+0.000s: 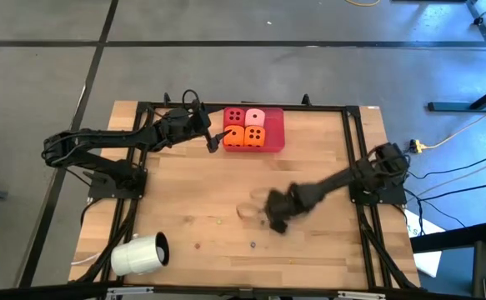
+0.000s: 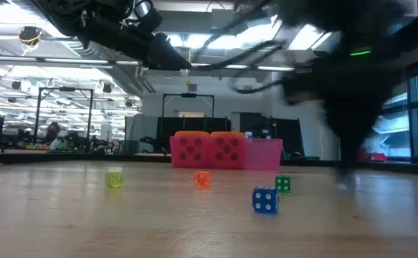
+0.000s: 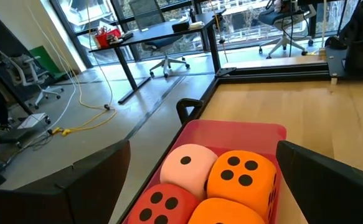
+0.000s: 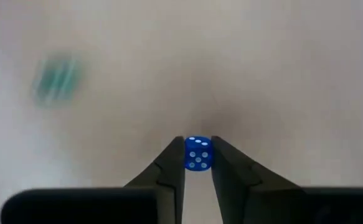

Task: Pick & Place Dice
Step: Put the right small blue dice into the red container

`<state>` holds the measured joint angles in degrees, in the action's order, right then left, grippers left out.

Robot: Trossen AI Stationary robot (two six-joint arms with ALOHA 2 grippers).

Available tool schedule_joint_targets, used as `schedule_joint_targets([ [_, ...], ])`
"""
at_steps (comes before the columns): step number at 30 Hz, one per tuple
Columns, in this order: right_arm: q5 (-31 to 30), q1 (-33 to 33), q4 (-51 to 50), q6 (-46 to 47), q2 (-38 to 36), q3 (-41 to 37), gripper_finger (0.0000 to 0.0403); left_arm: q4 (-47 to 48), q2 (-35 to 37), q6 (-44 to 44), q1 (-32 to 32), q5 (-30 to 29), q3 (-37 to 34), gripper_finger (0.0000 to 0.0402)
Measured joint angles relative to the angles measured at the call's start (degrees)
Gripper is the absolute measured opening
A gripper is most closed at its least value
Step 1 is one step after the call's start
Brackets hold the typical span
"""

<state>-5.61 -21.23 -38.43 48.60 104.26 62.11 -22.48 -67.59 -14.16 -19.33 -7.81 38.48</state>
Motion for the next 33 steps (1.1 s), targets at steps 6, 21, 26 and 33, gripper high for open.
schedule_joint_targets([
  [6, -1.7, 5.8, -2.3, -16.4, -1.6, 7.1, 0.0063, 0.1, 0.0, -0.1, 0.0, 0.0, 0.0, 0.0400],
  [21, -16.0, 32.9, -16.2, -46.3, -1.3, 23.6, 0.0064, 10.4, 0.0, 1.3, 0.6, 0.0, 0.0, 0.0400],
  [26, -9.0, 44.1, -8.4, -53.4, 0.2, 19.5, 0.0064, 15.6, 0.0, 3.0, 1.8, 0.0, 0.0, 0.0400],
  [33, -0.8, 51.7, -1.5, -62.5, 4.0, 17.1, 0.0068, 16.8, 0.0, 4.5, 4.4, 0.0, 0.0, 0.0400],
])
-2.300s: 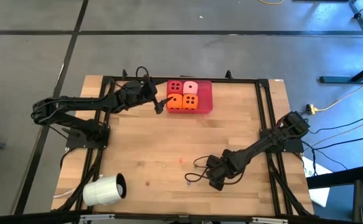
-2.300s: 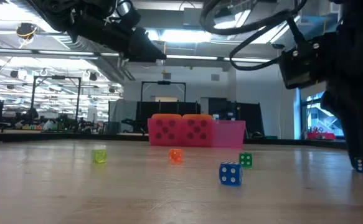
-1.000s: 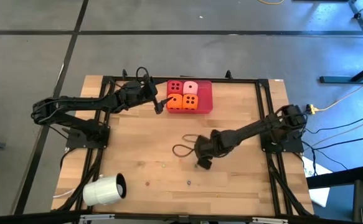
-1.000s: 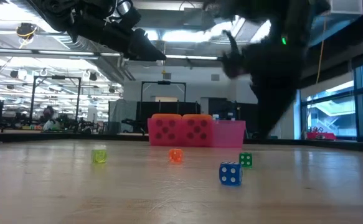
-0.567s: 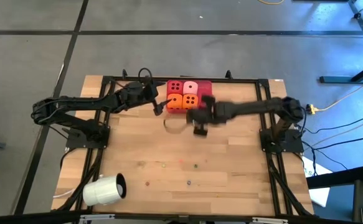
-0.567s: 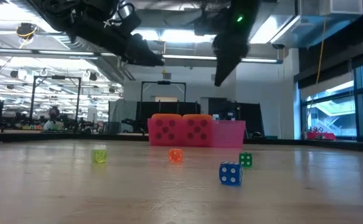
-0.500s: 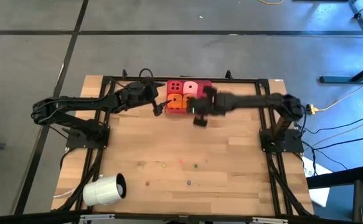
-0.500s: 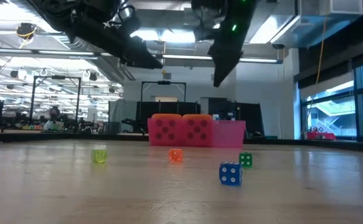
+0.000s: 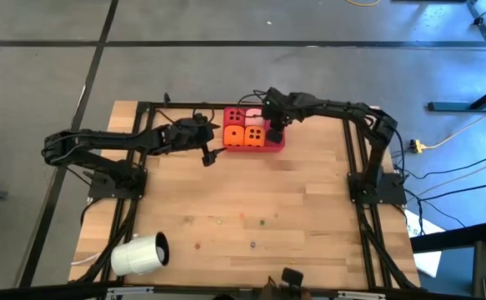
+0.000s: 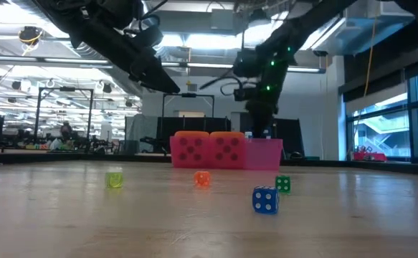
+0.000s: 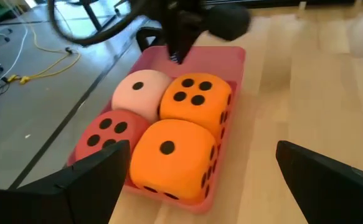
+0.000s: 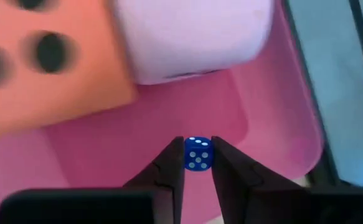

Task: Pick & Place Dice
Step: Put the right small blue dice into the red container, then put the small dark green dice into the red container

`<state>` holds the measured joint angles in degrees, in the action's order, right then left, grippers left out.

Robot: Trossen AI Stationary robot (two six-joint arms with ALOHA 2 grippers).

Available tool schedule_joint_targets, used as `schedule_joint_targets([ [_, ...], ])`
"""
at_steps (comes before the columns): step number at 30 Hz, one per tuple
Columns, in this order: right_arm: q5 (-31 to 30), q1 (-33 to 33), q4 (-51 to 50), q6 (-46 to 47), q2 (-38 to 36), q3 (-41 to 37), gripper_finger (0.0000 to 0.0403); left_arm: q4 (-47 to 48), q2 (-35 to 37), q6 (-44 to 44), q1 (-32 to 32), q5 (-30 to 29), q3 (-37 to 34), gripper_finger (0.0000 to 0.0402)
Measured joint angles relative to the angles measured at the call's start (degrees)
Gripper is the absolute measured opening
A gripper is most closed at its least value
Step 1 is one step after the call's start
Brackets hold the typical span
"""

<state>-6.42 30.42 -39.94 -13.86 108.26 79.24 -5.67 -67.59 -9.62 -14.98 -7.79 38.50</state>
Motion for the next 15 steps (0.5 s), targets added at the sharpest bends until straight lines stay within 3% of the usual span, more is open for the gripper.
schedule_joint_targets([
  [9, -0.3, 1.2, 3.4, -4.7, 6.2, 0.0, 0.0134, -0.1, 0.0, 0.0, 0.3, -0.3, 0.0, 0.0400],
  [15, -2.4, 0.8, 2.5, -4.8, 5.9, 1.8, 0.0182, -0.1, 0.0, 0.0, 0.3, -1.7, 0.0, 0.0400],
])
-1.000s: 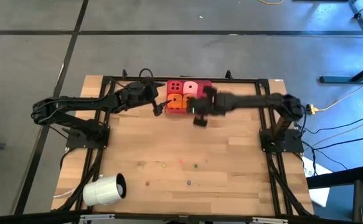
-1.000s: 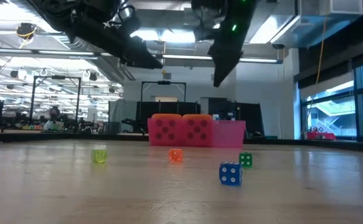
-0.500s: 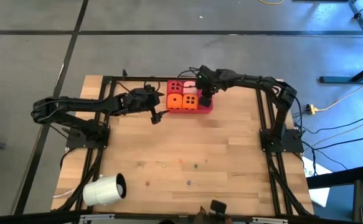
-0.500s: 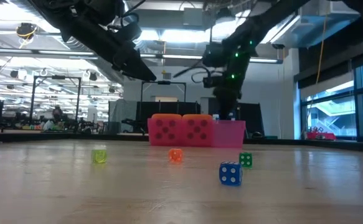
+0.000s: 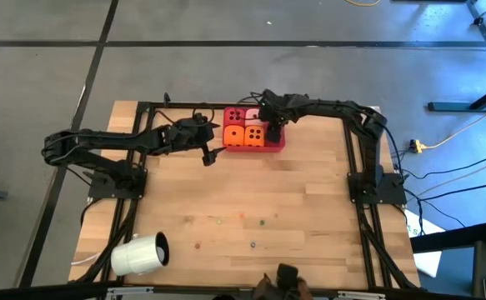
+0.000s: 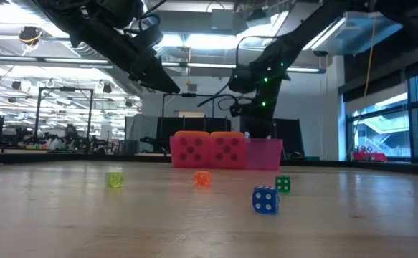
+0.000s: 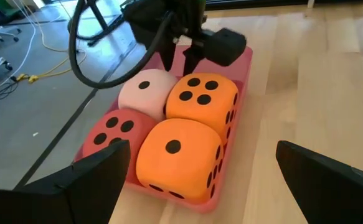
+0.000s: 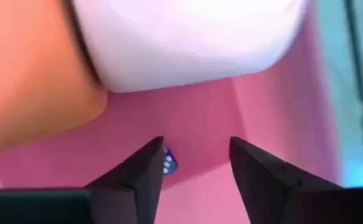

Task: Pick & Place Dice
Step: Put the small dark green dice into the red container

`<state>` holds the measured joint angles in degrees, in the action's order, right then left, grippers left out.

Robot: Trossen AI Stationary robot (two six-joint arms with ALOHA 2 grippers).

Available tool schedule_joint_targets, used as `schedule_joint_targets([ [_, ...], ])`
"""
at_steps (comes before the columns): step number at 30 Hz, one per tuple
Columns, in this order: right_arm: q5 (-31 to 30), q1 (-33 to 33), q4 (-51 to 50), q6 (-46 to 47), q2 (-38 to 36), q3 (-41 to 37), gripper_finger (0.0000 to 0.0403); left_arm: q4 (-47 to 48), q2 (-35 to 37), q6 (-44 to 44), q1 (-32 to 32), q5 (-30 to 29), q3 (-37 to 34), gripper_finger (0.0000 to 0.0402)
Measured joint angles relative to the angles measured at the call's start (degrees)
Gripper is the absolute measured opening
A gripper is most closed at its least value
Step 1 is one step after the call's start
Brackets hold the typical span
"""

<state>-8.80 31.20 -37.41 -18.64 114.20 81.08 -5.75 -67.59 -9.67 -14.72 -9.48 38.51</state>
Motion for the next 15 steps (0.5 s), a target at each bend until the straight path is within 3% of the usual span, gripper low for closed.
schedule_joint_targets([
  [7, -9.6, -2.6, -15.6, 3.9, -2.1, 8.4, 0.0199, 0.0, 0.0, 0.0, 0.0, 0.1, 0.0, 0.0400],
  [12, -5.8, -6.1, -33.7, 18.2, -2.5, 16.5, 0.0184, 0.0, 0.0, 0.0, 0.1, 0.1, 0.0, 0.0400],
  [15, -5.8, -9.3, -36.7, 21.1, -3.5, 17.1, 0.0178, 0.0, 0.0, 0.0, 0.4, 0.1, 0.0, 0.0400],
])
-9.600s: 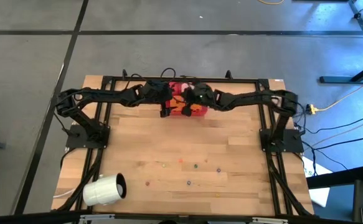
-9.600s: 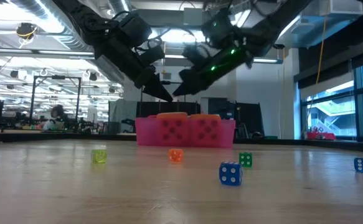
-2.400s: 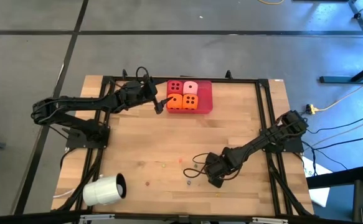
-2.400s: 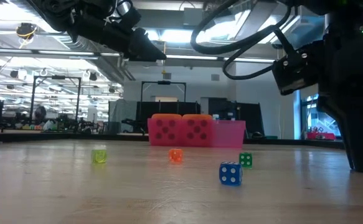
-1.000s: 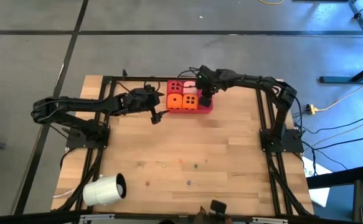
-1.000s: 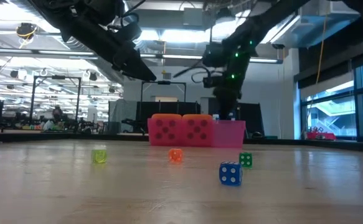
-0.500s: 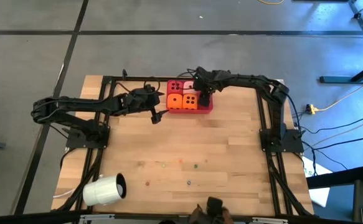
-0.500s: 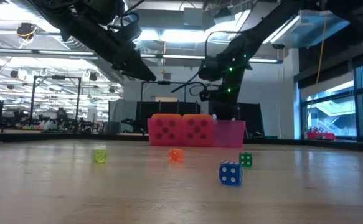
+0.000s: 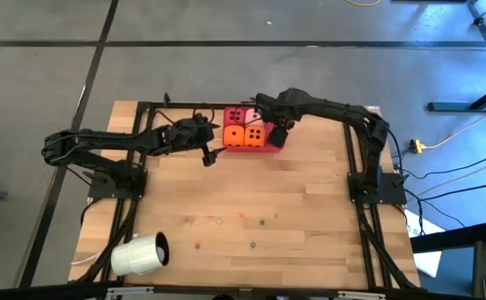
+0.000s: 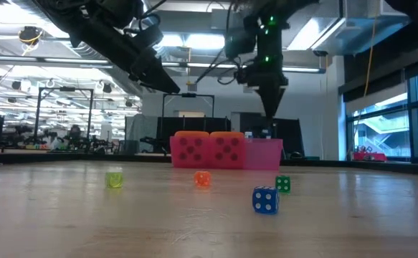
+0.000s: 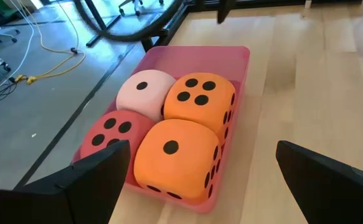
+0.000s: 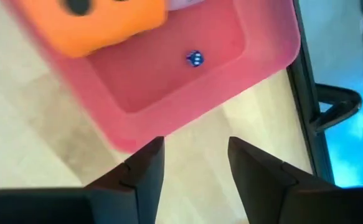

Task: Pick & Place Dice
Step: Put the small dark green dice into the red container

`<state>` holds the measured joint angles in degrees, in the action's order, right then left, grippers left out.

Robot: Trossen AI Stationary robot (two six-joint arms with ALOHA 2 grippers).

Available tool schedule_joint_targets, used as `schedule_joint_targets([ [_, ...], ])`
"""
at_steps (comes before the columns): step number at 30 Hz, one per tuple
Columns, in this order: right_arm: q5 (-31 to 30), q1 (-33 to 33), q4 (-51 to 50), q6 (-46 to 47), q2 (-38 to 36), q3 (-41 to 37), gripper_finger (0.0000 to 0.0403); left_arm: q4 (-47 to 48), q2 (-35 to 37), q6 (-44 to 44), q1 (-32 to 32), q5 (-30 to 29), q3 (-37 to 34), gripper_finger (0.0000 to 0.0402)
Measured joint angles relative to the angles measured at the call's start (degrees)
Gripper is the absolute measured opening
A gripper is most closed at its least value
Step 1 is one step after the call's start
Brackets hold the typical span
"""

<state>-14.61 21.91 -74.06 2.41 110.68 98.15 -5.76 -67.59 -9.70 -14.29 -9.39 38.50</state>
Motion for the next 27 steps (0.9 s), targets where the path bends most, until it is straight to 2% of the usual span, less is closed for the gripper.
schedule_joint_targets([
  [5, -0.7, -8.2, 0.9, 3.5, -4.8, -5.4, 0.0173, 0.0, 0.0, 1.6, 0.4, 0.1, 0.0, 0.0400],
  [10, 1.9, -16.4, 6.4, 6.2, -14.1, -19.3, 0.0173, 0.4, 0.0, 9.0, 1.3, 3.3, 0.0, 0.0400],
  [15, 10.6, -23.8, 33.9, 8.0, -25.7, -40.4, 0.0173, -0.2, 0.0, 7.7, 2.6, 9.0, 0.0, 0.0400],
  [19, 12.2, -29.9, 61.7, 8.1, -30.2, -55.3, 0.0173, -1.5, 0.0, 5.9, 3.4, 9.4, 0.0, 0.0400],
  [23, 12.4, -34.3, 88.5, 9.8, -28.5, -65.9, 0.0173, -1.7, 0.0, 8.2, 4.2, 9.4, 0.0, 0.0400],
  [27, 11.2, -36.3, 106.4, 14.3, -22.8, -70.6, 0.0173, -1.7, 0.0, 10.4, 4.8, 9.2, 0.0, 0.0400],
])
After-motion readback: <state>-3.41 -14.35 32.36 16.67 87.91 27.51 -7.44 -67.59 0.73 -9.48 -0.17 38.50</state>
